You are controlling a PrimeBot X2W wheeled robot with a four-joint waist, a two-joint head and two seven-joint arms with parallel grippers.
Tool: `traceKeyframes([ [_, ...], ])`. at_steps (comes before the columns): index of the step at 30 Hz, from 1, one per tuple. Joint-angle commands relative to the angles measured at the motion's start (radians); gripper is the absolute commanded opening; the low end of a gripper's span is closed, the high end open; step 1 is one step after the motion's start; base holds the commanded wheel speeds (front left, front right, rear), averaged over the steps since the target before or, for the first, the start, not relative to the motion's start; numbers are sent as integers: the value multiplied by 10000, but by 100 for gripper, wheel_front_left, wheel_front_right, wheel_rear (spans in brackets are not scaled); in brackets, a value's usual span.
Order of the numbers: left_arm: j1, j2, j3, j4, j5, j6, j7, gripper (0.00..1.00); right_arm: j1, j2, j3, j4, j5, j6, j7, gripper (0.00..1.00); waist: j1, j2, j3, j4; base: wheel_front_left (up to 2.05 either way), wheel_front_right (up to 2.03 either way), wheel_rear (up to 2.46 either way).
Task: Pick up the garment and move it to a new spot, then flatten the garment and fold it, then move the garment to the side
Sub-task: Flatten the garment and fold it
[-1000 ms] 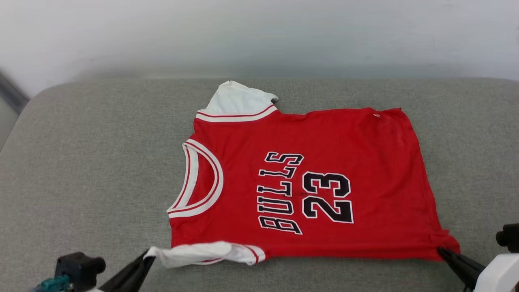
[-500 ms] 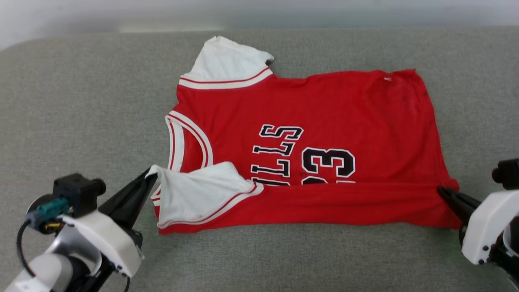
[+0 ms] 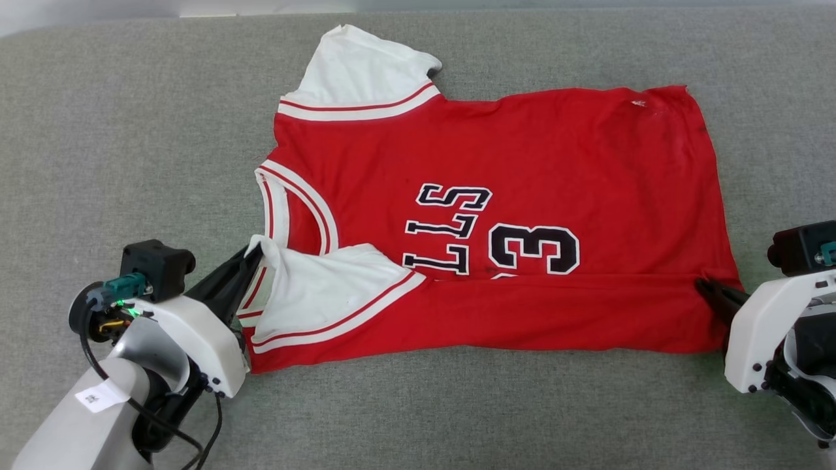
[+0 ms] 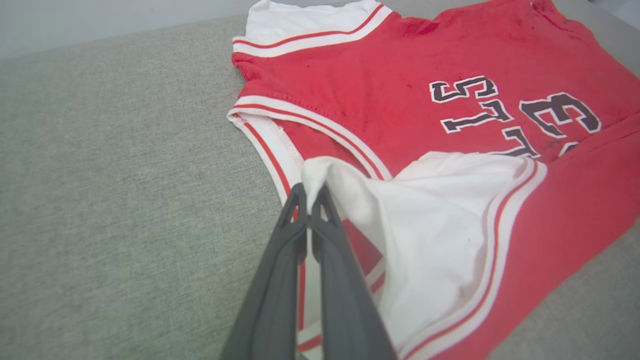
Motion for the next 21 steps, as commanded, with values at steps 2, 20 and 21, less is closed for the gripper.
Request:
traceKeyframes([
  [2,-222,-260,-38,632,80,47,-262,93,-227,63,101,258,-223,-8,-263,47,-2,0,-76,-12,0,0,0],
  [20,1290,-415,333,512,-215,1837,-68,100,736,485,-276,-290,-1417,-8,527,100,-2,0,-1557,-62,0,0,0],
  [21,1499,-372,367,255,-264,2069,134,100,862,659,-440,-432,-1536,-8,716,100,-2,0,-1600,-78,0,0,0],
])
